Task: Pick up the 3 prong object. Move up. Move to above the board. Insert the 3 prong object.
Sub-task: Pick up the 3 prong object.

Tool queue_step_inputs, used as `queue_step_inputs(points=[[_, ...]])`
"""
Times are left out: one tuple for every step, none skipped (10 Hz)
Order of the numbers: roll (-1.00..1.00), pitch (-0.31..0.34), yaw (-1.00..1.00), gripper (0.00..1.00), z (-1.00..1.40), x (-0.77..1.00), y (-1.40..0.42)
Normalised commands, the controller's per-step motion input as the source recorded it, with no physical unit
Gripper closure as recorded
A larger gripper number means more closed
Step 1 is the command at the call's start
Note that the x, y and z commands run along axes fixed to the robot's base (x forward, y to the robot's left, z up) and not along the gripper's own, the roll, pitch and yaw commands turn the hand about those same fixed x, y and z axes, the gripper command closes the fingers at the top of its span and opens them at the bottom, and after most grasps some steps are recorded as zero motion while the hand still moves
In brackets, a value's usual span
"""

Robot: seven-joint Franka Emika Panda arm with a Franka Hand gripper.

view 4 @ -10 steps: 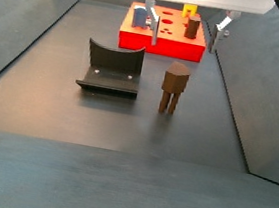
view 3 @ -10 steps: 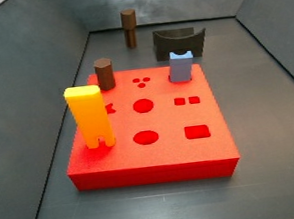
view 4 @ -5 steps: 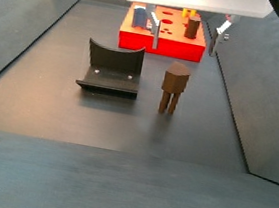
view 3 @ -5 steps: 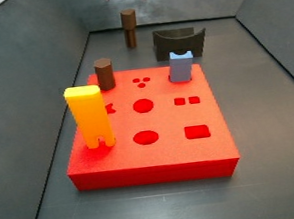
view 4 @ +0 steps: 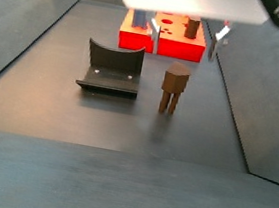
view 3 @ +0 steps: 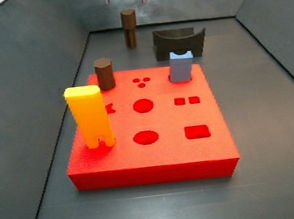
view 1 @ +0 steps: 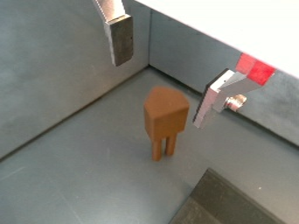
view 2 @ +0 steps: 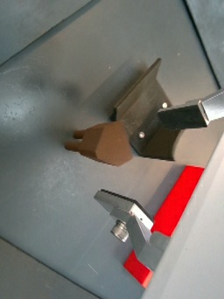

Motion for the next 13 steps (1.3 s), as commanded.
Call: queue_step_inputs(points=[[0.0,-0.007,-0.41,0.0,-0.5,0.0,0.24],[0.0,-0.04,-0.53,0.0,-0.58,-0.02,0.22],[0.0,-0.061,-0.51,0.0,-0.58,-0.06,0.16],[0.01,0.0,0.0,0.0,-0.09,0.0,0.0],[0.07,-0.071,0.0,0.0,-0.36,-0.01,-0.03],[0.0,0.0,0.0,0.0,0.0,0.0,0.0],[0.0,0.0,0.0,1.0,0.0,0.0,0.0],[0.0,0.0,0.0,1.0,0.0,0.0,0.0],[0.0,0.0,0.0,1.0,0.0,0.0,0.0],[0.0,0.0,0.0,1.0,0.0,0.0,0.0],[0.0,0.0,0.0,1.0,0.0,0.0,0.0],[0.0,0.0,0.0,1.0,0.0,0.0,0.0],[0.0,0.0,0.0,1.0,0.0,0.0,0.0]])
